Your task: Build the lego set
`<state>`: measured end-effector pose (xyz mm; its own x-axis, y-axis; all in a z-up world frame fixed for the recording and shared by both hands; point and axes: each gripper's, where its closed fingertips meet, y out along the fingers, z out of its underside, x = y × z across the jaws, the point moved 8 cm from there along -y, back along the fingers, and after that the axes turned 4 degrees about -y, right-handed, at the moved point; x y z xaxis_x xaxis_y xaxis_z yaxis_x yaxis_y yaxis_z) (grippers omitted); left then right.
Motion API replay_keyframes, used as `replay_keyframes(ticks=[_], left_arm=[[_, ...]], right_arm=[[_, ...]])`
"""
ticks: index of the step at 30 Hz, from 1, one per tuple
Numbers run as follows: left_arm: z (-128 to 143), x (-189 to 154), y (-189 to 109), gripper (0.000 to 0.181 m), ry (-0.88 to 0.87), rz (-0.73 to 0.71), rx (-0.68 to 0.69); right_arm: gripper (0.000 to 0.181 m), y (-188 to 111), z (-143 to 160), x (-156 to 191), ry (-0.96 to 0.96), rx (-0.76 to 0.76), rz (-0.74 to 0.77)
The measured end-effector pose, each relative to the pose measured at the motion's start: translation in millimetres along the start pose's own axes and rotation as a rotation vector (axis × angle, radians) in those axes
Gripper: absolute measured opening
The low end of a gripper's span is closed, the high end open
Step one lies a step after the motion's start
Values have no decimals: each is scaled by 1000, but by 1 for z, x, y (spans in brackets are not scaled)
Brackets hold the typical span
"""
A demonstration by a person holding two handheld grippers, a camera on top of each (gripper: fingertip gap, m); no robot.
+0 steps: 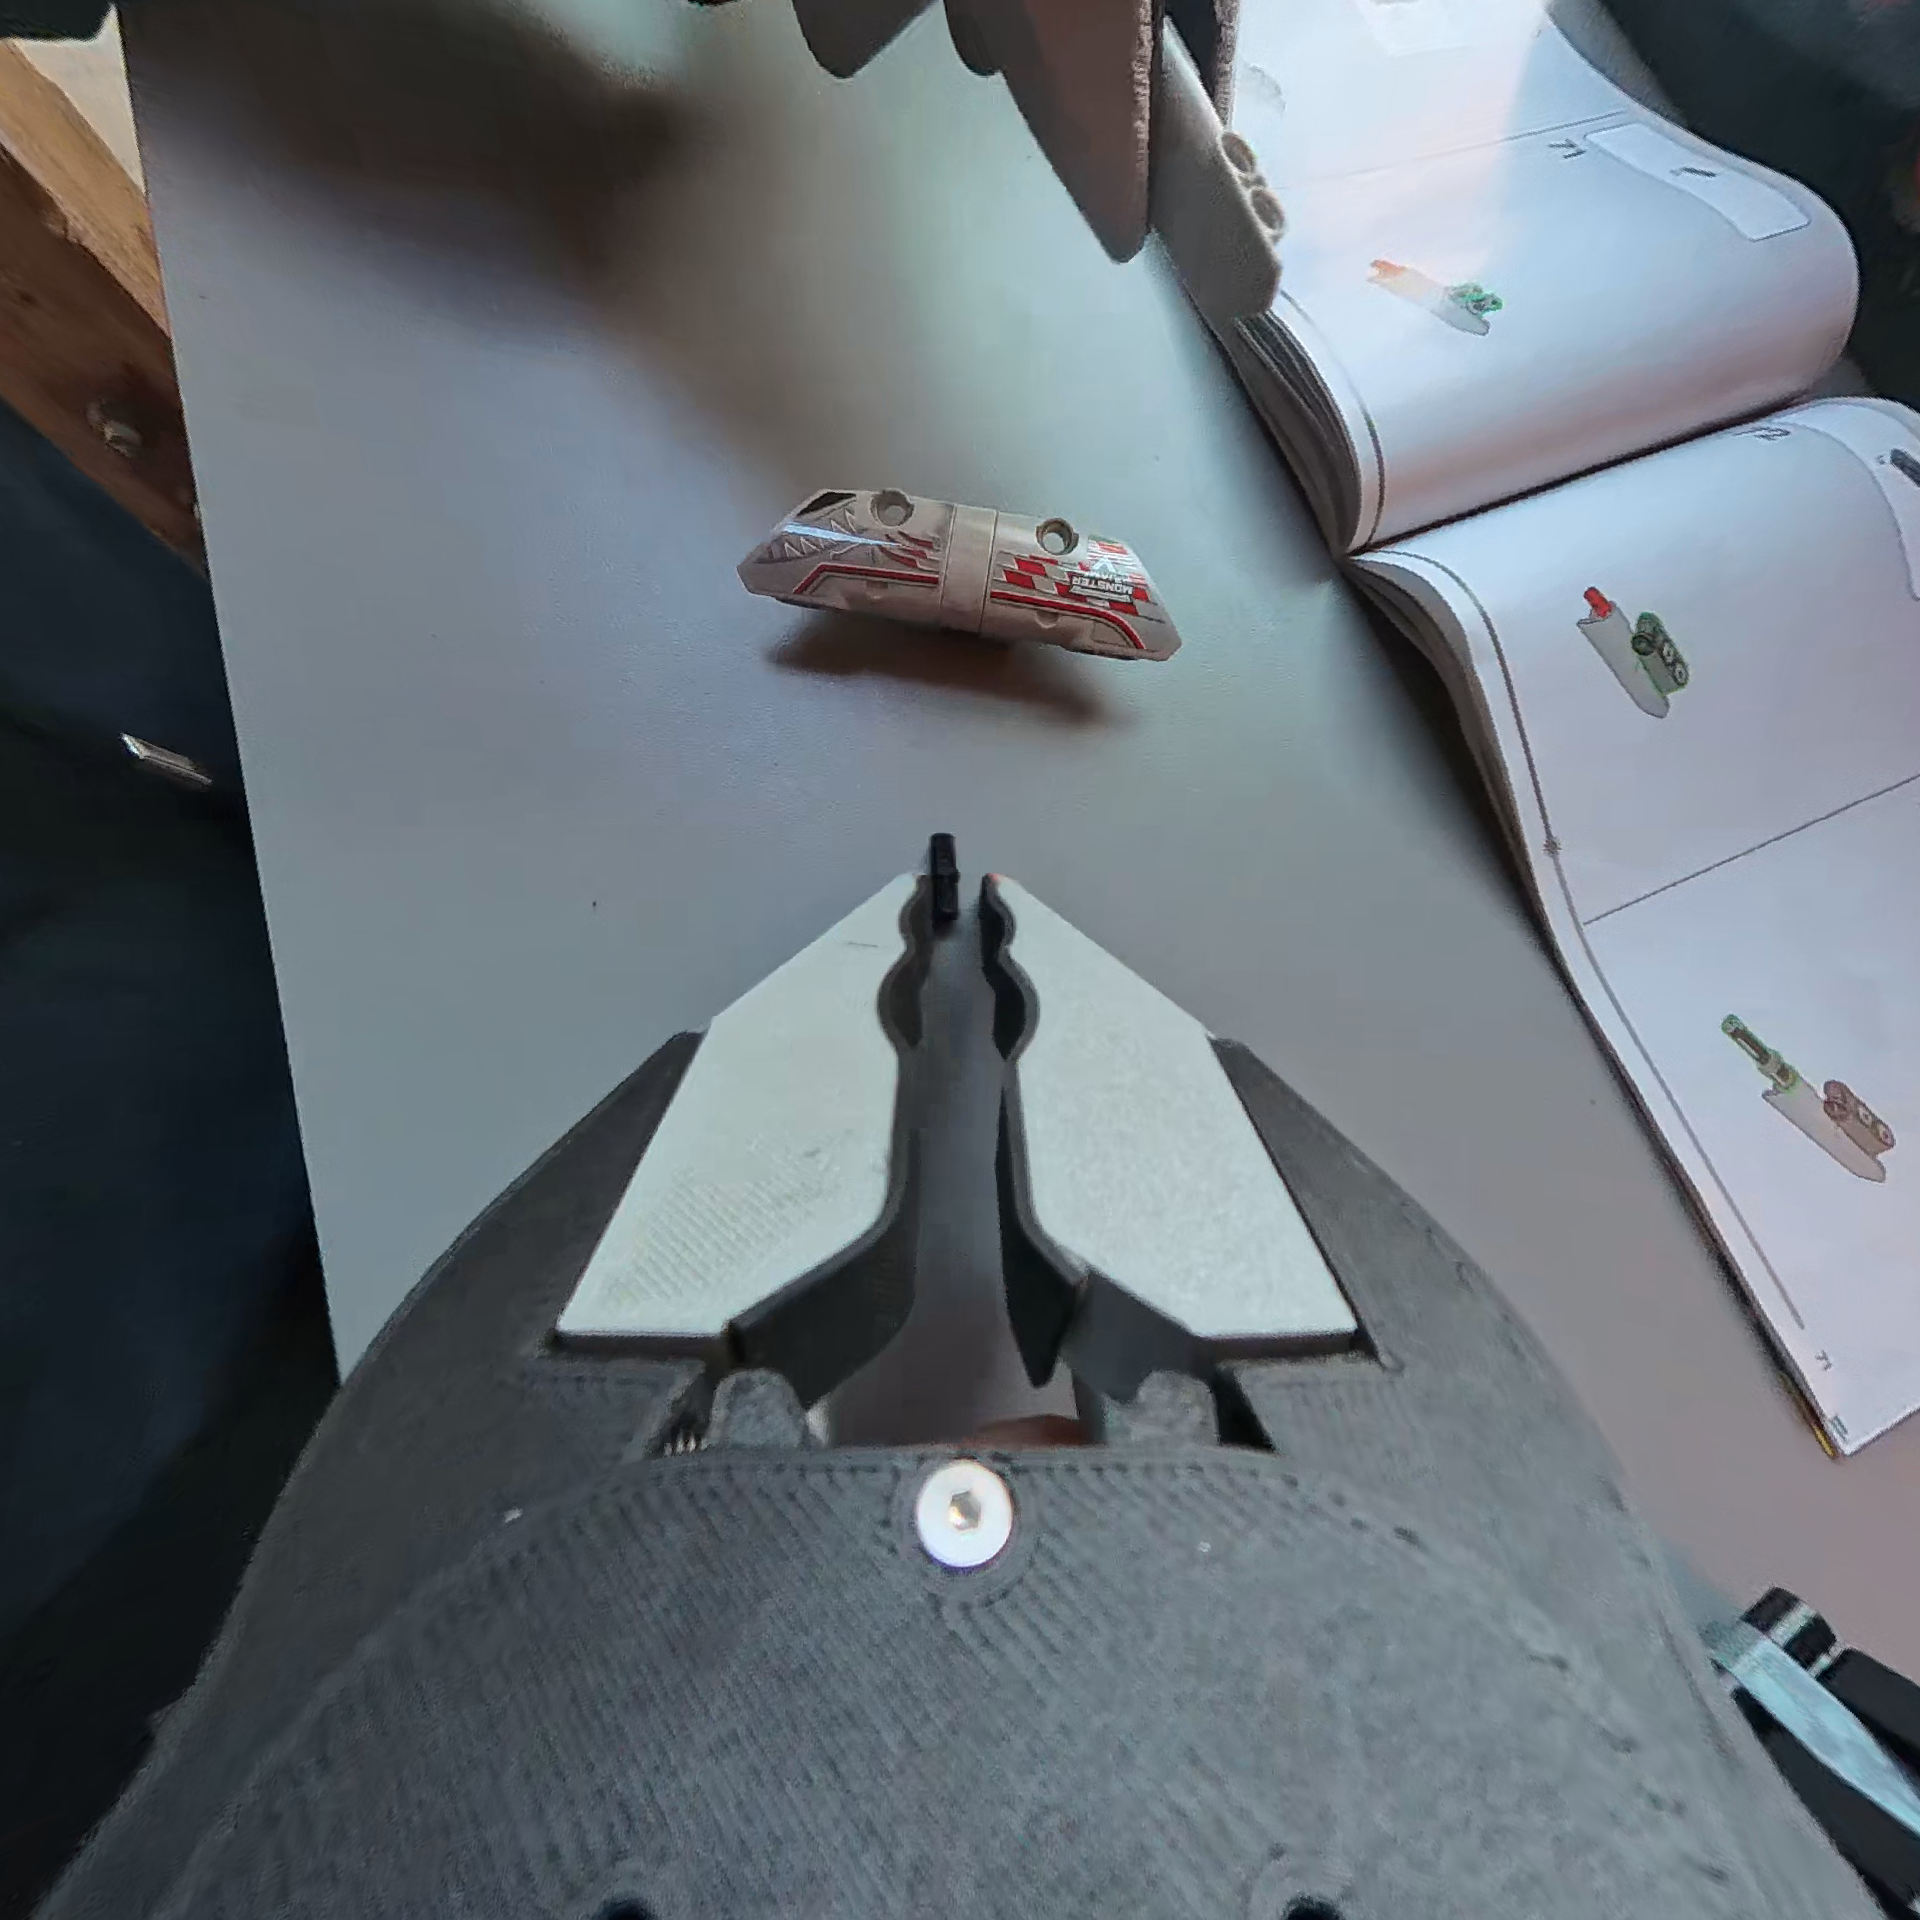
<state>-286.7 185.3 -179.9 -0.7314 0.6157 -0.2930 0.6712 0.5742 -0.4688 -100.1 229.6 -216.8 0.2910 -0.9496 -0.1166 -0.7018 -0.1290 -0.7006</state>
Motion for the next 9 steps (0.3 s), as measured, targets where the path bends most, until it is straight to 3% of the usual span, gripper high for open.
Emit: replay_keyframes(ticks=[9], left_arm=[[6,-27,15,4,199,80,64]], right_arm=[[1,-8,7,0,15,-30,10]])
